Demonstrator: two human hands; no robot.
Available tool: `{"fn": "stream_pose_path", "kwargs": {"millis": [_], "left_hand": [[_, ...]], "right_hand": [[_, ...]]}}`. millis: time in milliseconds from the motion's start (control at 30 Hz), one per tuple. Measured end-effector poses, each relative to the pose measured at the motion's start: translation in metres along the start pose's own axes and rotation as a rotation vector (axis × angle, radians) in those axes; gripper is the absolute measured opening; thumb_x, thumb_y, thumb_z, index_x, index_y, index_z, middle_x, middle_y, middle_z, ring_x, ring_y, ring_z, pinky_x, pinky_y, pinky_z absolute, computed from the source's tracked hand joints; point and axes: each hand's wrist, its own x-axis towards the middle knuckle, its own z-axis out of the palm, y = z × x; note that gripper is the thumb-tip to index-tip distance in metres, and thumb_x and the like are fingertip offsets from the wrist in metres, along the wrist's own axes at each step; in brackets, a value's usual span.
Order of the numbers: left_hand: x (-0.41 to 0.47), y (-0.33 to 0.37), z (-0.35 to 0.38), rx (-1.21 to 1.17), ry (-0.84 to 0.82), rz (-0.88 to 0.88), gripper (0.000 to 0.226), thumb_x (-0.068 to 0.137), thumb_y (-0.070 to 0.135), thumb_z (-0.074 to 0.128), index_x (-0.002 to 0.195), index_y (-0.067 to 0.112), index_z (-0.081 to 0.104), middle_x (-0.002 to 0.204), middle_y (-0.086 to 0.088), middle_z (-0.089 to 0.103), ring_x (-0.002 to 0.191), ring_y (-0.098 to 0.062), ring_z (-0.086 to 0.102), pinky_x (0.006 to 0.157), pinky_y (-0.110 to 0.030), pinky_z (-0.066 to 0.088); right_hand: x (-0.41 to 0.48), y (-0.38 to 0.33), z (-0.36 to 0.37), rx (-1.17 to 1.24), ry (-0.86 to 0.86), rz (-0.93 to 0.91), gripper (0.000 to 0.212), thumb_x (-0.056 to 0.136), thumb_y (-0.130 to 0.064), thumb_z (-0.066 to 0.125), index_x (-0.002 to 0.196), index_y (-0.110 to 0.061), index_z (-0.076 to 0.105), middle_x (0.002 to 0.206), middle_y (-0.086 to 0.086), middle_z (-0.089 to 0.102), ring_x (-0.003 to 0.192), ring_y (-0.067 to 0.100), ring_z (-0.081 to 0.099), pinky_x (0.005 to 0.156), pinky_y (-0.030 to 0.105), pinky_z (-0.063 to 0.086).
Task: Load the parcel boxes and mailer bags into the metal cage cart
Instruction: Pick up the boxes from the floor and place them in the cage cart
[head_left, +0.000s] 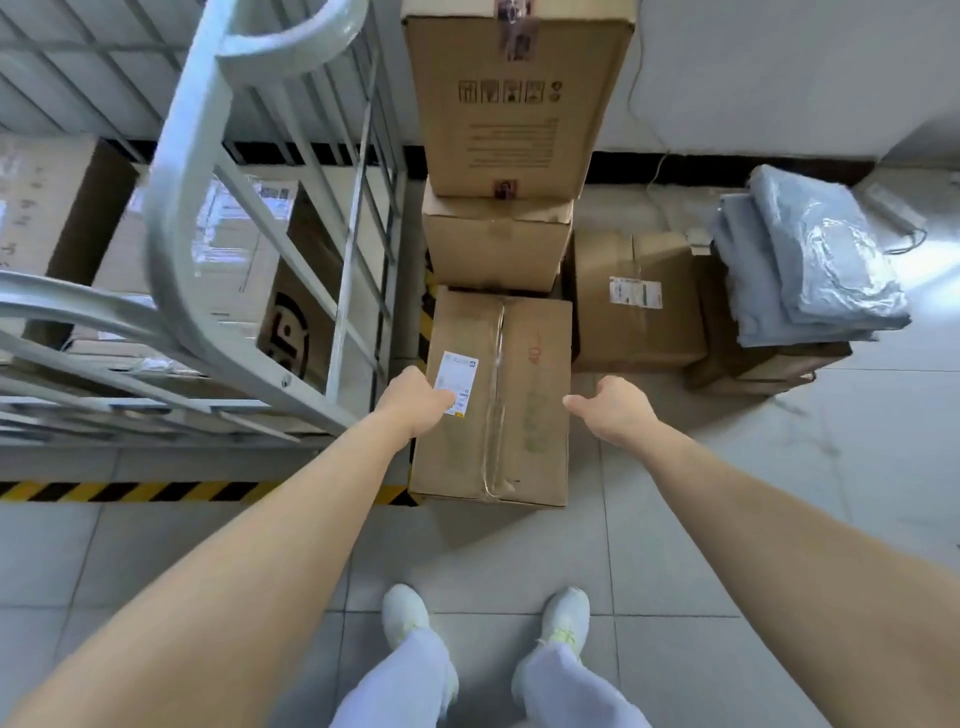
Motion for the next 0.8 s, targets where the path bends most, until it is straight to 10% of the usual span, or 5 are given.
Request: {"fn": "stream_pose_path", "kwargs": {"millis": [233, 433, 800], "left_hand": [[0.104, -0.052, 0.08, 0.036, 0.014, -0.019, 0.043, 0.093, 0.03, 0.056, 0.127, 0.007, 0.045, 0.128, -0.015, 0.051, 0.089, -0.021, 0.051, 0.061, -0.026, 0.041], [0.183, -0.077, 0.131, 0.088, 0.069, -0.047, 0.062, 0.09, 0.032, 0.06, 0.138, 0.003, 0.034, 0.14, -0.018, 0.037, 0.124, -0.032, 0.043, 0.103, -0.04, 0.039], [0.285, -0.101, 0.169, -0.122, 0.198, -0.124, 0.08, 0.083, 0.036, 0.07, 0.141, 0.001, 0.026, 0.142, -0.016, 0.036, 0.125, -0.032, 0.044, 0.1, -0.038, 0.04]], "right_hand": [[0.099, 0.042, 0.086, 0.051, 0.019, 0.017, 0.052, 0.096, -0.035, 0.054, 0.134, -0.001, 0.046, 0.123, 0.012, 0.059, 0.104, 0.028, 0.058, 0.073, 0.03, 0.042], [0.185, 0.078, 0.144, 0.108, 0.05, 0.066, 0.059, 0.087, -0.046, 0.059, 0.129, -0.005, 0.05, 0.115, 0.012, 0.062, 0.097, 0.028, 0.062, 0.068, 0.032, 0.047], [0.288, 0.087, 0.186, 0.541, 0.074, 0.203, 0.078, 0.078, -0.046, 0.071, 0.136, -0.003, 0.042, 0.127, 0.013, 0.057, 0.109, 0.032, 0.058, 0.091, 0.036, 0.049]]}}
